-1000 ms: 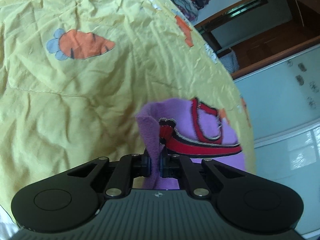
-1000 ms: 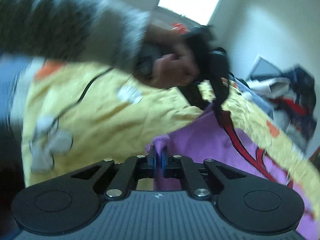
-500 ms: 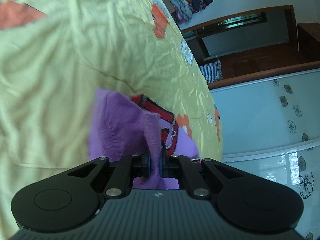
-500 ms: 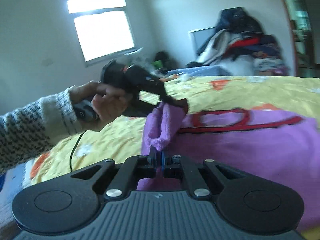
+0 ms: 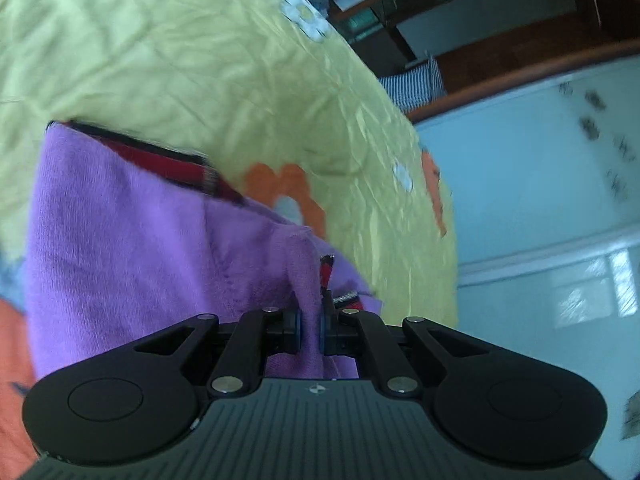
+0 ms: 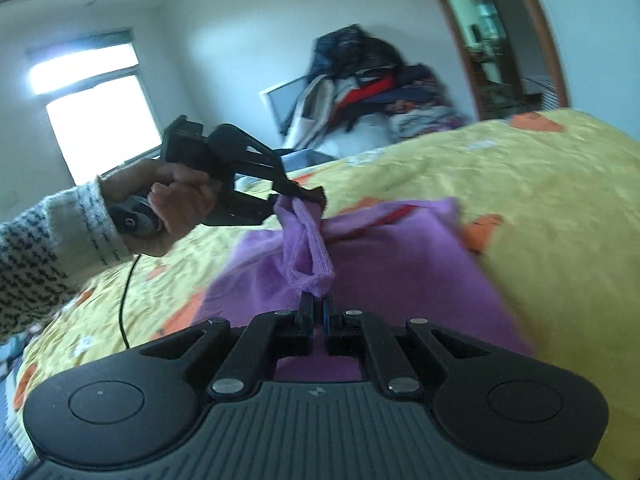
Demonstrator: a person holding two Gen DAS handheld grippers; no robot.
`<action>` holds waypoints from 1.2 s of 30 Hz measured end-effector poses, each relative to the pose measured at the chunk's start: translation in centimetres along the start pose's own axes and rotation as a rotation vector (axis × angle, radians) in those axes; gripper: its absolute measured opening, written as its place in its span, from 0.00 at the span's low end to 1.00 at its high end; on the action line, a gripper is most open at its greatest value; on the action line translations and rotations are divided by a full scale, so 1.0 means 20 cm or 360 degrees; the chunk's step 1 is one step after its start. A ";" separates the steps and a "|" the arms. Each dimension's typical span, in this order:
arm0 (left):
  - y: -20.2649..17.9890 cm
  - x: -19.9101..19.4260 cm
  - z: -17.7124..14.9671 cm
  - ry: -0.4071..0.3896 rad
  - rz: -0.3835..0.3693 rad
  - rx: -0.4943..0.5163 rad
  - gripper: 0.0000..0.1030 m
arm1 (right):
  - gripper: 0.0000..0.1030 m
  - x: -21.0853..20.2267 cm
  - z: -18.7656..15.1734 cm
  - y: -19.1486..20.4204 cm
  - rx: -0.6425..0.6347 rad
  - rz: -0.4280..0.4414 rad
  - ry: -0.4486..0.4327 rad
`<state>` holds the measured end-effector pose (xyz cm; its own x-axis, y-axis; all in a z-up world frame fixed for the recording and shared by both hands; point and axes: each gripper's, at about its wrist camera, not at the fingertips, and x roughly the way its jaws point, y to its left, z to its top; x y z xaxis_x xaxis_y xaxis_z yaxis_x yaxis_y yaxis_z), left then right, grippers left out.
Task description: Fold small clothes
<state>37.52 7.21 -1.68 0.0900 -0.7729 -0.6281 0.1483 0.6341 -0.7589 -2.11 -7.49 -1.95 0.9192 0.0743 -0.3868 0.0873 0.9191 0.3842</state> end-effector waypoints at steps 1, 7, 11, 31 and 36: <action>-0.04 0.04 -0.01 0.0014 0.0015 0.0023 0.07 | 0.04 -0.02 -0.01 -0.03 0.0021 -0.0024 -0.0008; -0.21 0.26 -0.06 0.0064 0.0081 0.0121 0.07 | 0.04 -0.13 -0.05 -0.21 0.0122 -0.0156 -0.0019; -0.30 0.36 -0.10 0.0091 0.0129 0.0202 0.07 | 0.03 -0.17 -0.07 -0.24 0.0145 -0.0182 -0.0020; -0.35 0.48 -0.14 0.0130 0.0172 0.0254 0.07 | 0.93 -0.13 0.00 -0.27 -0.0075 -0.0111 0.0052; -0.35 0.48 -0.14 0.0135 0.0169 0.0259 0.07 | 0.66 -0.06 0.02 -0.25 -0.0122 -0.0035 0.0135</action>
<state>34.59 -4.56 -2.94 0.0315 -0.6927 -0.7205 0.3003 0.6941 -0.6542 -3.48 -12.38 -3.16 0.8812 0.0833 -0.4653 0.0745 0.9475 0.3108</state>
